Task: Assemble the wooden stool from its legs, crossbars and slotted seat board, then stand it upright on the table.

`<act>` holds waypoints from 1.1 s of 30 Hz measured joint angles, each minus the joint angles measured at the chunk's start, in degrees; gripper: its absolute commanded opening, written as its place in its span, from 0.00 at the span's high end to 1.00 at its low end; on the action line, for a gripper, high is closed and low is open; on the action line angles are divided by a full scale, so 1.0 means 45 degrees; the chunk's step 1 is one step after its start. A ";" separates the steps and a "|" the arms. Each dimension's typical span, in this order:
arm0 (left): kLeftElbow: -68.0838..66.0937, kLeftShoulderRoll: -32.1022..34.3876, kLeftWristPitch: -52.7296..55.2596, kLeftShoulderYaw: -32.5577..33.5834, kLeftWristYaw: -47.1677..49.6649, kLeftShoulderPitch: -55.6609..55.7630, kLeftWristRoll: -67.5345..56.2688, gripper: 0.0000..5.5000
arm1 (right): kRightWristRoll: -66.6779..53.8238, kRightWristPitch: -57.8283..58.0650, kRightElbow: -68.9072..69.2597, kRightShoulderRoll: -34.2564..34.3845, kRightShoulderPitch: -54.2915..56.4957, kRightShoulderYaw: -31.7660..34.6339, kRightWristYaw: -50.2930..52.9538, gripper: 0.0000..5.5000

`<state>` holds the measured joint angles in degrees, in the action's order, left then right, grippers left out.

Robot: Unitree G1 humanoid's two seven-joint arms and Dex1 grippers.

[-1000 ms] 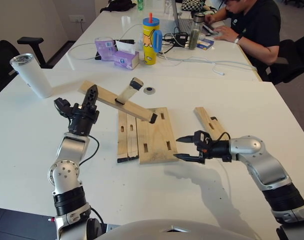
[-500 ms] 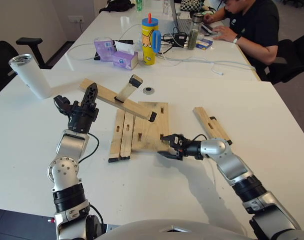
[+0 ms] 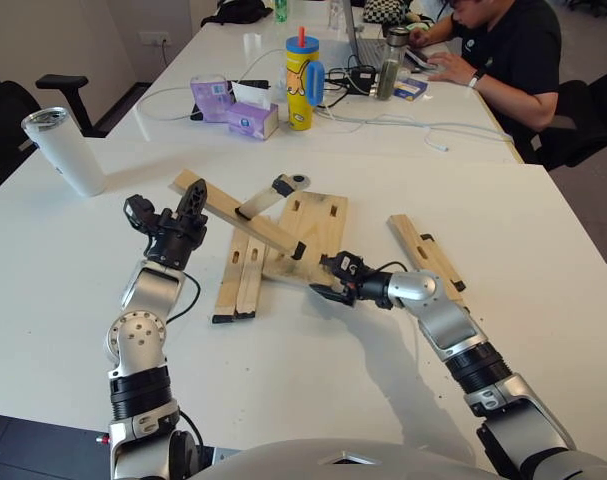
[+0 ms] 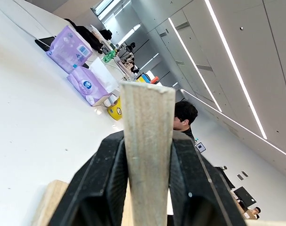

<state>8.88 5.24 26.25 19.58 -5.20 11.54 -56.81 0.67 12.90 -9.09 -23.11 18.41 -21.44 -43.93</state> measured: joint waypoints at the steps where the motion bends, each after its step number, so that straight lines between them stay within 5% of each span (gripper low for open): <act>1: -0.0064 0.0006 -0.0110 -0.0002 -0.0037 0.0000 0.0205 0.81 | -0.0001 0.0009 0.0000 0.0004 0.0002 0.0004 0.0003 0.46; 33: -0.0408 0.0517 -0.0118 -0.0071 -0.0347 0.0155 0.1983 0.81 | 0.0029 0.0624 0.0361 0.0008 -0.0008 0.0049 0.0103 0.46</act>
<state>7.05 7.57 25.72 19.26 -6.76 12.24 -47.89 0.80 15.71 -7.47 -23.07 18.37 -21.21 -43.47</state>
